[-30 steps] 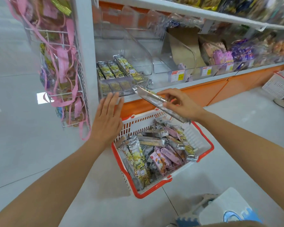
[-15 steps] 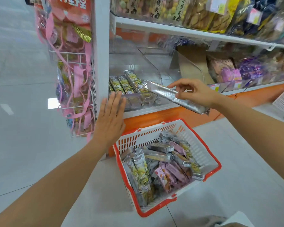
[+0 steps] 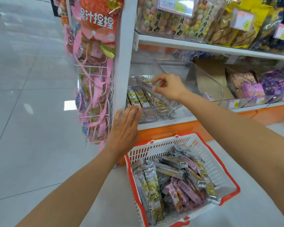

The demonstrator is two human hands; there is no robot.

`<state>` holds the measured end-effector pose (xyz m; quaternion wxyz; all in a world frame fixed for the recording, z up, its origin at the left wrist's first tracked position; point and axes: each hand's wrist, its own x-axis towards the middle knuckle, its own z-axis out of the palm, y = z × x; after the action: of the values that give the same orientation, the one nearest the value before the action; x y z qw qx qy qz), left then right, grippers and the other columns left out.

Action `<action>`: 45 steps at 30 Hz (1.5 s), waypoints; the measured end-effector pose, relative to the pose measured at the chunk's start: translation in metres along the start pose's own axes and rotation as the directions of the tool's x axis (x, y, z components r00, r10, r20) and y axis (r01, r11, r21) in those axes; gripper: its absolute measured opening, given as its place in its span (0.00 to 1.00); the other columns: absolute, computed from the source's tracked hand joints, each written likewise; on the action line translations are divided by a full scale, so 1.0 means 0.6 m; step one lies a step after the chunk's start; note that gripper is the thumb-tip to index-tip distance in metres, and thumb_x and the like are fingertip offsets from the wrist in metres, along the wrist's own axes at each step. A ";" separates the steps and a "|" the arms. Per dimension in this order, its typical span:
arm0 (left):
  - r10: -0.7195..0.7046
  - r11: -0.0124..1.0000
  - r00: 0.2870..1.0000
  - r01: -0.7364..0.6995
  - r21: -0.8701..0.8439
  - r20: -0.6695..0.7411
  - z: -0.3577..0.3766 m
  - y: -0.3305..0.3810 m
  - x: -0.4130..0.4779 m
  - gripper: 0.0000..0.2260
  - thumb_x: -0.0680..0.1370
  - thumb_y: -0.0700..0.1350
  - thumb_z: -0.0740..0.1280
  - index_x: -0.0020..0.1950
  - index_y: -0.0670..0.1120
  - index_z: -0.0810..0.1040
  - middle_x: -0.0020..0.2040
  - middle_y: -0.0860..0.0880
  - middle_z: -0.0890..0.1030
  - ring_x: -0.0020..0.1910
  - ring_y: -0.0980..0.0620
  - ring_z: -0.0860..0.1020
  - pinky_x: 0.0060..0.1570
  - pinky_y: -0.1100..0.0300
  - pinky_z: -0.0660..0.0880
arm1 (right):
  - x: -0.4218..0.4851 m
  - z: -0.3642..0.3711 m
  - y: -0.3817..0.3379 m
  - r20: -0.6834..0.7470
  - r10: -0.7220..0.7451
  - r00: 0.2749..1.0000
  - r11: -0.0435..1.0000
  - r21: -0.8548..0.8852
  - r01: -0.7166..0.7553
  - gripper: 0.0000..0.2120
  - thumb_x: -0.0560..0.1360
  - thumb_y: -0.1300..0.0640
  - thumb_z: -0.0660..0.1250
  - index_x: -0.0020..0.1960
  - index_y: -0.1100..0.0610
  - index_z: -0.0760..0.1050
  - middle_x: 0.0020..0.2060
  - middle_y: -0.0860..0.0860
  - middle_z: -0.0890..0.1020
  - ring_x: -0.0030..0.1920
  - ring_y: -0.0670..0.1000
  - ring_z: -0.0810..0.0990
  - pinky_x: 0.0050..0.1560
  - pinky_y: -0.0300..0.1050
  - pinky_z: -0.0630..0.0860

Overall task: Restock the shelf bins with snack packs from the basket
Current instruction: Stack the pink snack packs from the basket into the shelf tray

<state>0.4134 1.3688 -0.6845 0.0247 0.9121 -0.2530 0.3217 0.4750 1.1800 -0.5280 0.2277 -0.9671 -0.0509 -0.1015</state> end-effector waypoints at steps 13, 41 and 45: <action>0.087 0.996 0.995 -0.088 -0.026 -0.056 0.021 -0.026 -0.003 0.30 0.76 0.45 0.56 0.78 0.42 0.59 0.77 0.44 0.58 0.77 0.46 0.53 0.73 0.44 0.52 | 0.082 0.127 -0.002 -0.007 0.194 0.981 0.971 -0.144 -0.193 0.13 0.75 0.49 0.70 0.52 0.58 0.81 0.52 0.57 0.83 0.54 0.56 0.80 0.52 0.44 0.73; 0.015 0.986 0.994 0.004 -0.169 0.110 -0.014 0.036 -0.046 0.32 0.67 0.43 0.70 0.72 0.40 0.70 0.68 0.42 0.69 0.68 0.42 0.64 0.68 0.46 0.56 | -0.093 0.055 0.009 -0.021 -0.111 0.994 0.988 0.110 0.113 0.07 0.78 0.58 0.65 0.52 0.55 0.82 0.43 0.46 0.82 0.36 0.39 0.74 0.38 0.31 0.69; 0.051 0.970 0.969 0.009 -0.245 0.240 0.011 0.051 -0.085 0.22 0.68 0.42 0.71 0.62 0.41 0.76 0.58 0.43 0.75 0.58 0.42 0.71 0.59 0.49 0.64 | -0.162 0.099 0.049 0.044 -0.073 0.996 0.992 0.105 0.068 0.04 0.78 0.57 0.66 0.49 0.54 0.80 0.36 0.44 0.79 0.34 0.40 0.74 0.36 0.34 0.69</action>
<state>0.3686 1.3634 -0.7236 0.1018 0.9320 -0.3014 0.1735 0.3950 1.1757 -0.6139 0.2725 -0.9537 -0.0957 -0.0837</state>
